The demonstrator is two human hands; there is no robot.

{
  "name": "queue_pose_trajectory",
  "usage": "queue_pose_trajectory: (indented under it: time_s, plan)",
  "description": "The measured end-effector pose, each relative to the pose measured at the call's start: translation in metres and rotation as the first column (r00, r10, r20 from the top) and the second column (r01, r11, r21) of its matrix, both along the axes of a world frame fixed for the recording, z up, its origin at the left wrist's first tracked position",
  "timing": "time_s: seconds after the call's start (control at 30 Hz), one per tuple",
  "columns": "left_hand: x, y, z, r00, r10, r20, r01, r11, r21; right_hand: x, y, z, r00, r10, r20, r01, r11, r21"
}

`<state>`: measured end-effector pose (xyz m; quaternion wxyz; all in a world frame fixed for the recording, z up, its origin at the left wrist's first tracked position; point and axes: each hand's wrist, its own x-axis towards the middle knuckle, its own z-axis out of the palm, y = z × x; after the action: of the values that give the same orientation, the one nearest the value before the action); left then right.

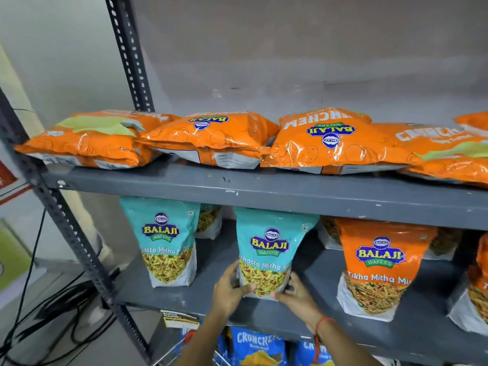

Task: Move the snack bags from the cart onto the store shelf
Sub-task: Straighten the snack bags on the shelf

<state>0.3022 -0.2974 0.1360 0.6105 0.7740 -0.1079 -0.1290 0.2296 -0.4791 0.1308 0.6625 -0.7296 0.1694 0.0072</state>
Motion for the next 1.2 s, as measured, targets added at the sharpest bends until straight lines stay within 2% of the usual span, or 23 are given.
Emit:
queue_pose_trajectory:
  time_s: [0.17, 0.3, 0.37, 0.43, 0.6, 0.77, 1.0, 1.2]
  plan:
    - [-0.006, -0.001, -0.002, 1.000, 0.015, 0.002, -0.015, 0.997, 0.077, -0.010, -0.002, 0.001, 0.999, -0.037, 0.013, 0.036, 0.999, 0.021]
    - [-0.038, -0.009, 0.009, 0.964, 0.229, 0.137, -0.248, 0.958, 0.145, -0.039, -0.011, 0.002, 0.993, -0.116, -0.003, 0.115, 0.993, -0.026]
    - [-0.057, -0.019, 0.018, 0.943, 0.266, 0.198, -0.296, 0.945, 0.140, -0.062, -0.017, 0.007, 0.988, -0.151, 0.018, 0.152, 0.988, -0.030]
    - [-0.074, -0.034, 0.025, 0.951, 0.225, 0.213, -0.253, 0.960, 0.116, -0.087, -0.024, 0.013, 0.974, -0.222, 0.034, 0.223, 0.975, -0.020]
    - [-0.112, -0.088, 0.042, 0.983, 0.002, 0.185, -0.013, 0.998, 0.056, -0.151, -0.051, 0.025, 0.914, -0.394, 0.096, 0.396, 0.918, -0.007]
    - [-0.129, -0.140, 0.026, 0.984, -0.146, 0.101, 0.134, 0.984, 0.116, -0.190, -0.102, 0.024, 0.866, -0.497, 0.055, 0.500, 0.865, -0.038]
    - [-0.120, -0.191, -0.002, 0.981, -0.150, -0.123, 0.163, 0.982, 0.096, -0.166, -0.176, 0.010, 0.875, -0.484, -0.009, 0.483, 0.874, -0.061]
    - [-0.113, -0.210, -0.015, 0.992, -0.073, -0.101, 0.080, 0.995, 0.063, -0.134, -0.201, -0.017, 0.941, -0.339, -0.008, 0.335, 0.934, -0.126]
